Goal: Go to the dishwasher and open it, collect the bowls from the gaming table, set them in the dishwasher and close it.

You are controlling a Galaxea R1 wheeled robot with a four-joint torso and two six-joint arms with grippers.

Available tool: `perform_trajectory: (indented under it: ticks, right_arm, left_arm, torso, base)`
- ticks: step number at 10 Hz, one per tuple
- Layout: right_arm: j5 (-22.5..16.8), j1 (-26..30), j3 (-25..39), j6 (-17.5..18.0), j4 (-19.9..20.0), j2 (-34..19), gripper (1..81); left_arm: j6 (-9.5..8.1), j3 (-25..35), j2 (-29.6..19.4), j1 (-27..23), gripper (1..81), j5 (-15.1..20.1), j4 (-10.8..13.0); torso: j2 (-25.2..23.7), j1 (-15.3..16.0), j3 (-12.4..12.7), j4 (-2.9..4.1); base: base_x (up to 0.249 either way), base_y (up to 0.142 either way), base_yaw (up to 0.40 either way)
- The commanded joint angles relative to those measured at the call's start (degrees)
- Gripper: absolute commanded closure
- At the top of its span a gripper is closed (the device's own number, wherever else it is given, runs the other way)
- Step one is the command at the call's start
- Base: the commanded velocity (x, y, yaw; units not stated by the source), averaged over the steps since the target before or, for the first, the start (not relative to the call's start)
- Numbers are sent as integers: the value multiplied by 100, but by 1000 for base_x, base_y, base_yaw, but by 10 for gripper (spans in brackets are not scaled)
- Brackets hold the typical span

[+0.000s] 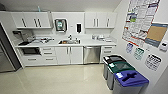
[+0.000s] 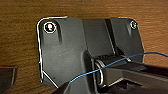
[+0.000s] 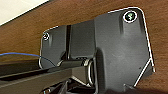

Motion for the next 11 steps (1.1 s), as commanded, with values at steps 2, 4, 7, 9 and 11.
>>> perform_trajectory:
  ticks: [2,4,7,9,11]
  right_arm:
    - [-305,263,48,-24,18,-90,10]
    - [-305,272,48,-24,18,-90,10]
    - [-305,272,48,-24,18,-81,10]
    - [-314,264,48,-24,18,-81,10]
    - [-314,264,48,-24,18,-90,10]
  left_arm:
    - [1,38,-93,-293,10,325,-11]
    - [-8,38,-92,-293,10,325,-20]
    - [-8,38,-110,-285,10,334,-20]
    - [-8,38,-101,-285,10,334,-20]
    - [-8,38,-92,-293,10,334,-20]
  torso:
    - [0,0,0,0]
    - [0,0,0,0]
    - [0,0,0,0]
    - [0,0,0,0]
    - [0,0,0,0]
  base:
    - [136,0,0]
    - [137,0,0]
    - [141,0,0]
    - [146,0,0]
    - [146,0,0]
